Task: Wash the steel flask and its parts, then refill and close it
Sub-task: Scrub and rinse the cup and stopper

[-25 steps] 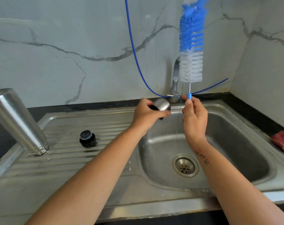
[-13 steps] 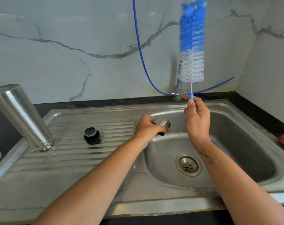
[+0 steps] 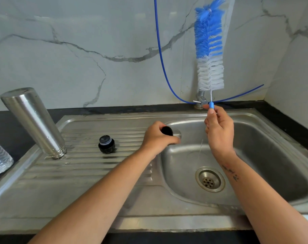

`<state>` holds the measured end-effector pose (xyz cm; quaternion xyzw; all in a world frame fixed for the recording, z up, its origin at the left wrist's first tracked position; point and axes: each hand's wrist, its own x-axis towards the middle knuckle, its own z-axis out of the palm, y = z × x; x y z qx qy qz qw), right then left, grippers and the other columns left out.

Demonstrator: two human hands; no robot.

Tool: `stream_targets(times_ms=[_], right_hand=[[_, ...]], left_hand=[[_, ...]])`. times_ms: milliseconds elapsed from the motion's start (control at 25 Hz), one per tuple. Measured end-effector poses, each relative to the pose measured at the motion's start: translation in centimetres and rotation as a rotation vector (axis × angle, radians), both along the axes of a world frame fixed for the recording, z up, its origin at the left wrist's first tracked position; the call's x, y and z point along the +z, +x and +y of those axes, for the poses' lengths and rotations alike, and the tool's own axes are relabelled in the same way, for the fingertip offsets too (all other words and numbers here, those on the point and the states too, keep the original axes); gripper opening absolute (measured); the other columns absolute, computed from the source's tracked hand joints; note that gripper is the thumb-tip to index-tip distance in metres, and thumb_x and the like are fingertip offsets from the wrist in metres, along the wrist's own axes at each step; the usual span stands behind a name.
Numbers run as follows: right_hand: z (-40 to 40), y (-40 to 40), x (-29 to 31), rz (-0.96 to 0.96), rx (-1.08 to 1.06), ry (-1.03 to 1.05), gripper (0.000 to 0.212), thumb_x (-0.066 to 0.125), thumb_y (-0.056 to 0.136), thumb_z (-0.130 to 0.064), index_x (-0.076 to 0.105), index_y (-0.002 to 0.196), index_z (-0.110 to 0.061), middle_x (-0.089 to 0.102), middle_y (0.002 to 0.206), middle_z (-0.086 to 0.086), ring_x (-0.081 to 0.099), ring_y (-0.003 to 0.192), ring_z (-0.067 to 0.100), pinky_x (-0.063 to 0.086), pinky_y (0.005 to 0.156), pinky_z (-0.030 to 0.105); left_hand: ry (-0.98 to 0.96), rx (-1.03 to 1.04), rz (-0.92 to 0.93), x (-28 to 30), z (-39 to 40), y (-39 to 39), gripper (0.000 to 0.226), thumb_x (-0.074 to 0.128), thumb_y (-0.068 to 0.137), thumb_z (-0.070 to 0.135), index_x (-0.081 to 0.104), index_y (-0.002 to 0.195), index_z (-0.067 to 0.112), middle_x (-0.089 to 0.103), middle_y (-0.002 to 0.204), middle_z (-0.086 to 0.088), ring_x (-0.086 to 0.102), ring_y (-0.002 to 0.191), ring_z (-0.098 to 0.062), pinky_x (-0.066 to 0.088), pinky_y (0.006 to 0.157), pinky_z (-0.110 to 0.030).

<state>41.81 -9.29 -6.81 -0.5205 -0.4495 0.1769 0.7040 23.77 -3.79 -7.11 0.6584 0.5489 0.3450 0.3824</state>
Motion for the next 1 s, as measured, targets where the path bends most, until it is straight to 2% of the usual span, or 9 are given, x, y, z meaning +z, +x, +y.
stream_targets(times_ms=[120, 160, 280, 560, 760, 880, 1000], right_hand=[[0.2, 0.1, -0.2, 0.004, 0.007, -0.006, 0.026, 0.045, 0.106, -0.033, 0.068, 0.116, -0.026, 0.041, 0.067, -0.001, 0.033, 0.059, 0.015, 0.03, 0.054, 0.034], [0.2, 0.1, -0.3, 0.003, 0.015, -0.004, 0.026, 0.046, 0.106, -0.034, 0.068, 0.116, -0.025, 0.04, 0.066, -0.002, 0.032, 0.059, 0.014, 0.03, 0.054, 0.033], [0.2, -0.3, -0.4, -0.009, 0.044, 0.002, 0.025, 0.047, 0.106, -0.033, 0.069, 0.115, -0.027, 0.039, 0.066, -0.002, 0.031, 0.059, 0.014, 0.029, 0.053, 0.033], [0.2, -0.3, -0.5, -0.01, 0.05, -0.013, 0.024, 0.046, 0.108, -0.032, 0.069, 0.115, -0.028, 0.039, 0.065, -0.004, 0.03, 0.057, 0.013, 0.027, 0.051, 0.032], [0.0, -0.5, -0.2, -0.002, 0.052, -0.018, 0.023, 0.046, 0.109, -0.03, 0.068, 0.115, -0.028, 0.04, 0.065, -0.003, 0.031, 0.057, 0.012, 0.028, 0.05, 0.031], [0.0, -0.6, 0.0, 0.029, 0.052, -0.021, 0.023, 0.045, 0.109, -0.027, 0.067, 0.115, -0.027, 0.038, 0.064, -0.003, 0.03, 0.055, 0.01, 0.028, 0.047, 0.025], [-0.1, -0.6, 0.1, 0.049, 0.048, -0.026, 0.024, 0.044, 0.11, -0.027, 0.067, 0.118, -0.023, 0.038, 0.066, -0.002, 0.03, 0.055, 0.01, 0.028, 0.046, 0.024]], left_hand=[[0.095, 0.052, 0.149, 3.5, 1.9, -3.5, 0.051, 0.096, 0.062, 0.028, 0.061, 0.098, 0.016, 0.066, 0.093, 0.002, 0.062, 0.076, -0.003, 0.049, 0.061, -0.021], [0.098, 0.058, 0.219, 4.6, 2.7, -4.7, 0.048, 0.096, 0.064, 0.028, 0.063, 0.096, 0.013, 0.066, 0.09, 0.001, 0.062, 0.074, -0.002, 0.051, 0.063, -0.02], [0.067, 0.047, 0.434, 5.5, 5.0, -7.4, 0.051, 0.094, 0.066, 0.035, 0.071, 0.104, 0.009, 0.071, 0.105, -0.006, 0.067, 0.097, -0.019, 0.057, 0.087, -0.038], [0.014, -0.008, 0.468, 3.6, 6.3, -8.9, 0.063, 0.096, 0.064, 0.029, 0.067, 0.118, 0.014, 0.064, 0.121, -0.003, 0.057, 0.103, -0.017, 0.044, 0.082, -0.03], [0.004, 0.015, 0.38, 4.3, 6.1, -11.2, 0.088, 0.097, 0.061, 0.038, 0.056, 0.137, 0.02, 0.059, 0.138, -0.004, 0.057, 0.124, -0.023, 0.047, 0.101, -0.036], [-0.08, 0.053, 0.579, 5.6, 6.0, -14.2, 0.085, 0.096, 0.065, 0.035, 0.058, 0.138, 0.014, 0.059, 0.141, -0.008, 0.056, 0.128, -0.027, 0.046, 0.1, -0.036], [-0.214, 0.034, 0.758, 5.1, 4.8, -15.8, 0.07, 0.093, 0.07, 0.029, 0.063, 0.131, 0.012, 0.063, 0.134, -0.008, 0.059, 0.123, -0.027, 0.051, 0.092, -0.034]])
